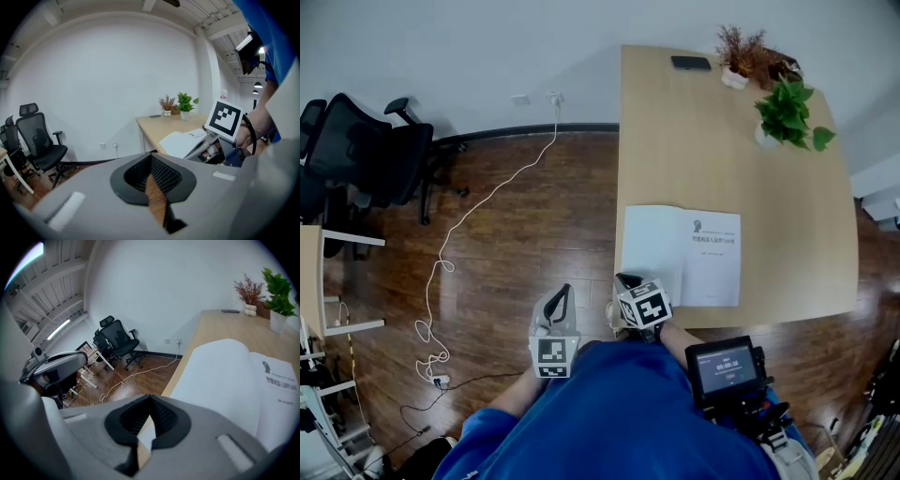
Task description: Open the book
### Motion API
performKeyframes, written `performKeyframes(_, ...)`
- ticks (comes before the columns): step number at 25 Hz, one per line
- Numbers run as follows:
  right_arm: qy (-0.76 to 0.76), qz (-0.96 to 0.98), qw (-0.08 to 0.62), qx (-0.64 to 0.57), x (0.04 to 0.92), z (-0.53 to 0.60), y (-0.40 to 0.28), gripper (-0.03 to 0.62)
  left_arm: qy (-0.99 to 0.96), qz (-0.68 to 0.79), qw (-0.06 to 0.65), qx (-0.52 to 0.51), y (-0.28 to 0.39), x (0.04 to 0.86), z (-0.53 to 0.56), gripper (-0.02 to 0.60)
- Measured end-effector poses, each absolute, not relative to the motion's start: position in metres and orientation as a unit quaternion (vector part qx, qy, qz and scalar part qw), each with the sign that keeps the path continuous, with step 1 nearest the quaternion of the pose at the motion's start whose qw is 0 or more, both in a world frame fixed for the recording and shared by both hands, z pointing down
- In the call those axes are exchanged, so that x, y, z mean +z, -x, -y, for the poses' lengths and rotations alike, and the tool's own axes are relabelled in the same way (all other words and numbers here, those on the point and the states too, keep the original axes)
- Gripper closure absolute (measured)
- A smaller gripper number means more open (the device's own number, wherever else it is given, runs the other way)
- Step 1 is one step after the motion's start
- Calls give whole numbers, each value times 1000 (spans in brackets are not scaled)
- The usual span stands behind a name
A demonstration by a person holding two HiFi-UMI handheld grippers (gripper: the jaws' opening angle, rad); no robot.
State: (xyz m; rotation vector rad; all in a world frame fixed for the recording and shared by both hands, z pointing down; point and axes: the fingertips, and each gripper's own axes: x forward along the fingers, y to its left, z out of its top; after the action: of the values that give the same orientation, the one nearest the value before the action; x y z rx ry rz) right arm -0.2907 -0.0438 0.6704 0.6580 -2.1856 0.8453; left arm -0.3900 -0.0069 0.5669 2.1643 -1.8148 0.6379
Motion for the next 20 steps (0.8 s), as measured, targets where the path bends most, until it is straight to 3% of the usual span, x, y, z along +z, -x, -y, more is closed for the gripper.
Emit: performKeyframes(20,-321,852,292,293,607,29,242,591,-790,576,106,183,342,554,5,574)
